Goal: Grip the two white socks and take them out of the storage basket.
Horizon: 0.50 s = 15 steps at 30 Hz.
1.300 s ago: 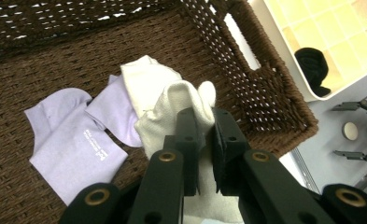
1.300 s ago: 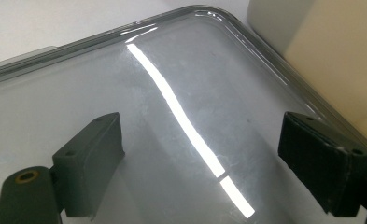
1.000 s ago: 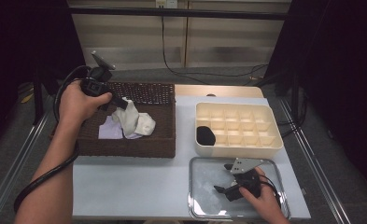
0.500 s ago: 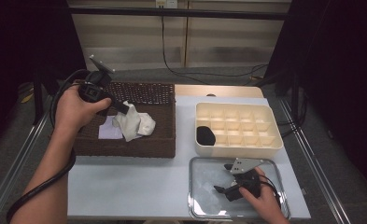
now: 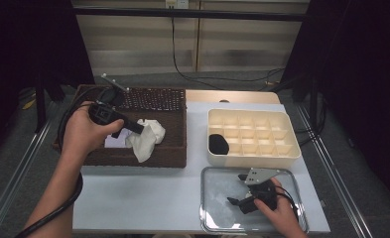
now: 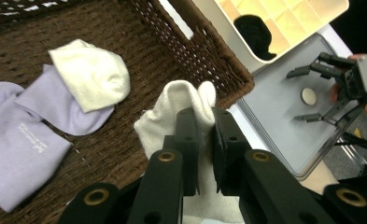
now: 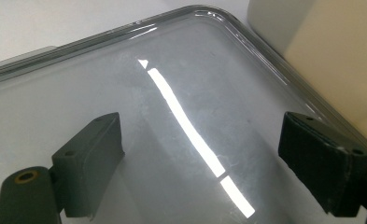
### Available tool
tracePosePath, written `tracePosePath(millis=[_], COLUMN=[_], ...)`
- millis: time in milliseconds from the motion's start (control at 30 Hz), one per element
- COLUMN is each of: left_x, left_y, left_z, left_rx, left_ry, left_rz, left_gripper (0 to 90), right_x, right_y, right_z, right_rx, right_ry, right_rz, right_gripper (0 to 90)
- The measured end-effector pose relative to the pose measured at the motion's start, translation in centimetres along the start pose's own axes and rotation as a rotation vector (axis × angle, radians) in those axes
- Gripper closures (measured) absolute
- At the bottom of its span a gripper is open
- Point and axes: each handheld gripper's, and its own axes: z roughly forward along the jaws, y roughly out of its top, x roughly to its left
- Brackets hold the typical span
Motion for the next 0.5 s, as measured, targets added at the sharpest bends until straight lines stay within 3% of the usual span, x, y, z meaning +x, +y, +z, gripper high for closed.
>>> tracePosePath(millis=[500], left_x=[-1.9], left_y=[-3.2], left_z=[2.7], left_rx=[0.019], left_ry=[-0.012], left_rz=[0.059], left_gripper=[81.4], right_x=[0.0], right_y=[0.0], right_z=[0.0], right_rx=[0.001], right_ry=[-0.001], right_rz=[-0.003], right_gripper=[13.0])
